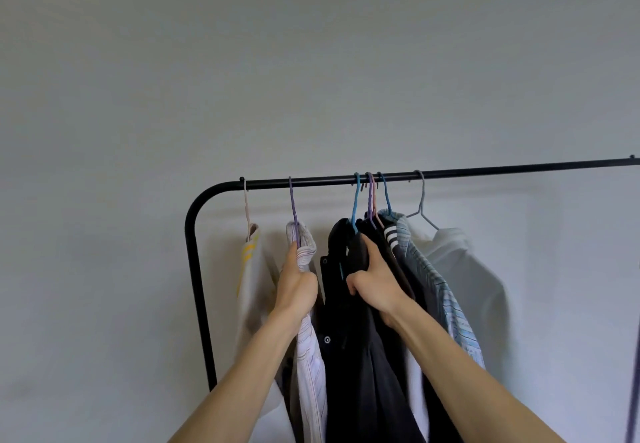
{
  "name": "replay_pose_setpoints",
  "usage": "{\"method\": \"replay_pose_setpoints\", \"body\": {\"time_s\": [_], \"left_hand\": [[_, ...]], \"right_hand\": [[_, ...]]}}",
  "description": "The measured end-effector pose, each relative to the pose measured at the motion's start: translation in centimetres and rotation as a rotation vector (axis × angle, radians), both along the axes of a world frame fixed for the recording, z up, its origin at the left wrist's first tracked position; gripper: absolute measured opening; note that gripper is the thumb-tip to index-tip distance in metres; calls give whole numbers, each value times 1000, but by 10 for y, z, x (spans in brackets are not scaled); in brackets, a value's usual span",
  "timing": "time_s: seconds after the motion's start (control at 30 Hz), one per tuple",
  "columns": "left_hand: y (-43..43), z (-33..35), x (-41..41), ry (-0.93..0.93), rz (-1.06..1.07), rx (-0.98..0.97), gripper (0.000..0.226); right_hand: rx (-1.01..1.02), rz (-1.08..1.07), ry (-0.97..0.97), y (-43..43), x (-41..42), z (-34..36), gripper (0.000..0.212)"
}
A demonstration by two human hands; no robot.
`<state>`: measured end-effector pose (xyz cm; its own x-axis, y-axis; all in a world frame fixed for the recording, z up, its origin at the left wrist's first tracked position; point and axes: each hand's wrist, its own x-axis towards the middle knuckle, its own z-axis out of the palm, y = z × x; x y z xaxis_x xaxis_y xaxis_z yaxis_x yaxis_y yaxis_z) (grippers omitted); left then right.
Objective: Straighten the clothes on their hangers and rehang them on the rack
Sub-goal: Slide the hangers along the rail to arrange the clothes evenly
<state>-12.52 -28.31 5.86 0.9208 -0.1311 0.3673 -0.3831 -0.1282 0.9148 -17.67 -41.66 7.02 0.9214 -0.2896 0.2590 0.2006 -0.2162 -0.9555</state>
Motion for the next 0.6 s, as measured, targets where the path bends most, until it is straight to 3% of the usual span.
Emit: {"method": "replay_pose_setpoints", "body": {"time_s": [0.27, 0.6], "left_hand": [[0, -6, 11, -18, -20, -7, 56], [11, -5, 14, -3, -27, 29, 66]], "right_hand": [[-110, 6, -26, 6, -2, -6, 85], [-86, -13, 42, 15, 6, -14, 85]]}}
